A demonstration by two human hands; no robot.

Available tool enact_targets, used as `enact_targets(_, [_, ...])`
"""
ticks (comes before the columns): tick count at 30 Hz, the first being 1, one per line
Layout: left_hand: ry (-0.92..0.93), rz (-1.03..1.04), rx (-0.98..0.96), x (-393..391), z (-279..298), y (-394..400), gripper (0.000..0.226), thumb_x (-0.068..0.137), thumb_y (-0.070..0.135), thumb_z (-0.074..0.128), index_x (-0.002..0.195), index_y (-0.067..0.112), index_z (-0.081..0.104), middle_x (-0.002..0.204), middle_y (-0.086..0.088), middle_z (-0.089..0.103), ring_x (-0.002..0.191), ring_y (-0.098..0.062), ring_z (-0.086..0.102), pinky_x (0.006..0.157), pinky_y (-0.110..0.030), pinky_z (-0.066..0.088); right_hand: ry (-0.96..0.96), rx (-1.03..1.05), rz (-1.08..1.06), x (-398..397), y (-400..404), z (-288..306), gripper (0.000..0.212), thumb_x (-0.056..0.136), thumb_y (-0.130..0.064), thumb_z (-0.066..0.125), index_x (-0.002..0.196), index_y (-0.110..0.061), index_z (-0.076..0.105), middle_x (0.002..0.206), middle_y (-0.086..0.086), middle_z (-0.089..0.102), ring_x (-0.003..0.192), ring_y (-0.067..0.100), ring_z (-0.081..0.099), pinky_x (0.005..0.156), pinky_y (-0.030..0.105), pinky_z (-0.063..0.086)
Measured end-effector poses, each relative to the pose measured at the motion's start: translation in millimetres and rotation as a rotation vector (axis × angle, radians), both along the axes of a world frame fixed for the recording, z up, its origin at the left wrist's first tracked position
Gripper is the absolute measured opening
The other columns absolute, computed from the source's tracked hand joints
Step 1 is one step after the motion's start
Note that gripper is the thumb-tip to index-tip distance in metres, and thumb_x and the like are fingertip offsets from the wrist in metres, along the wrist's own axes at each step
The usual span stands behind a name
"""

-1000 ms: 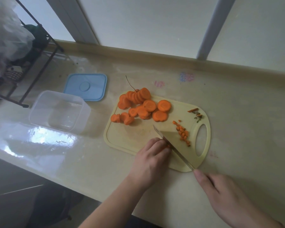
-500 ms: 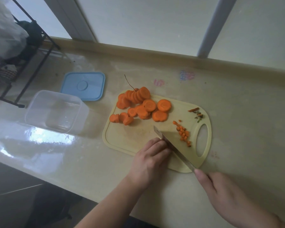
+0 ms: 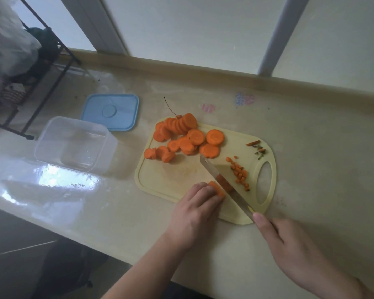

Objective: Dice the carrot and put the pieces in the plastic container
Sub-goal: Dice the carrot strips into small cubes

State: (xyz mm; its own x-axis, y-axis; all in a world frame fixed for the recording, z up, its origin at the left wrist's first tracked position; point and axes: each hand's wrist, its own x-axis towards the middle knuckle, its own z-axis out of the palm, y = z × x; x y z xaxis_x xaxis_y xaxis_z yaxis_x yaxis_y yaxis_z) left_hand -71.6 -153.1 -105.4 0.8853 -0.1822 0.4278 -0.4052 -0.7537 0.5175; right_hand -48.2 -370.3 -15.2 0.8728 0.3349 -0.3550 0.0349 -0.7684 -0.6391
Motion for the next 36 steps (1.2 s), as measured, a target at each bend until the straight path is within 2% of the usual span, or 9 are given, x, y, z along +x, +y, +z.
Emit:
enact_targets(3, [0.034,-0.003,0.013,1,0,2,0.018,0.088,0.003,0.078,0.106,0.003,0.074,0.111,-0.009,0.066,0.106,-0.03,0.061,0.09,-0.035,0.053,0.027,-0.014,0.012,-6,-2,5,0.046,0.087,-0.067,0.025,0.065,-0.031,0.045,0.048,-0.004,0.039,0.046,0.011,0.038,0.048,0.024,0.03])
enact_targets(8, [0.055,-0.035,0.029,1,-2,5,0.013,0.092,0.002,0.073,0.104,0.002,0.074,0.111,-0.011,0.068,0.111,-0.03,0.06,0.094,-0.035,0.052,0.043,-0.042,-0.004,-15,-11,-4,0.086,0.071,-0.089,0.009,0.067,-0.011,0.043,0.06,0.0,0.054,0.053,0.013,0.05,0.05,0.024,0.033])
enact_targets(12, [0.048,-0.047,0.02,3,-2,6,0.012,0.094,0.005,0.07,0.105,0.003,0.074,0.112,-0.01,0.068,0.113,-0.03,0.061,0.094,-0.034,0.053,0.077,-0.063,-0.015,-21,-16,-8,0.097,0.068,-0.092,0.003,0.065,-0.004,0.043,0.063,0.008,0.054,0.056,0.015,0.053,0.056,0.03,0.039])
enact_targets(17, [0.037,-0.028,0.002,3,-6,5,0.011,0.093,0.006,0.073,0.103,0.003,0.075,0.111,-0.01,0.069,0.112,-0.029,0.062,0.094,-0.035,0.053,0.073,-0.065,0.01,-13,-1,-12,0.078,0.084,-0.077,0.011,0.063,-0.009,0.042,0.063,0.0,0.057,0.055,0.016,0.053,0.059,0.04,0.042])
enact_targets(20, [0.039,-0.026,0.001,2,-7,4,0.013,0.091,0.006,0.075,0.104,0.003,0.075,0.11,-0.01,0.069,0.111,-0.029,0.062,0.093,-0.035,0.053,0.051,-0.051,0.064,0,14,-17,0.079,0.084,-0.079,0.01,0.061,-0.011,0.044,0.055,0.006,0.053,0.051,0.016,0.052,0.057,0.043,0.042])
enact_targets(27, [0.027,-0.007,-0.014,1,-3,3,0.013,0.093,0.008,0.073,0.105,0.002,0.075,0.11,-0.009,0.068,0.109,-0.028,0.062,0.092,-0.034,0.053,0.054,-0.037,0.039,6,6,-10,0.069,0.087,-0.073,0.017,0.055,-0.014,0.032,0.046,-0.003,0.039,0.044,0.014,0.038,0.047,0.03,0.026])
enact_targets(31, [0.021,-0.004,-0.026,-2,-1,4,0.017,0.09,0.004,0.076,0.107,0.0,0.074,0.112,-0.011,0.068,0.11,-0.03,0.062,0.094,-0.035,0.053,0.035,-0.028,0.047,-1,6,-3,0.059,0.086,-0.066,0.026,0.059,-0.014,0.034,0.047,-0.004,0.039,0.045,0.012,0.038,0.047,0.027,0.026])
enact_targets(34, [0.018,0.002,-0.01,-4,1,5,0.02,0.086,0.001,0.079,0.106,0.001,0.074,0.111,-0.011,0.068,0.107,-0.032,0.063,0.094,-0.036,0.053,0.029,-0.018,0.046,-6,3,4,0.05,0.085,-0.069,0.023,0.069,-0.025,0.042,0.049,-0.004,0.039,0.047,0.012,0.039,0.049,0.026,0.029])
enact_targets(36, [0.027,0.009,0.005,-4,1,5,0.016,0.088,0.002,0.078,0.103,0.002,0.074,0.108,-0.01,0.068,0.105,-0.03,0.062,0.092,-0.035,0.053,0.037,-0.024,0.052,-10,0,3,0.058,0.086,-0.072,0.017,0.071,-0.022,0.041,0.05,-0.005,0.041,0.048,0.011,0.041,0.051,0.027,0.032])
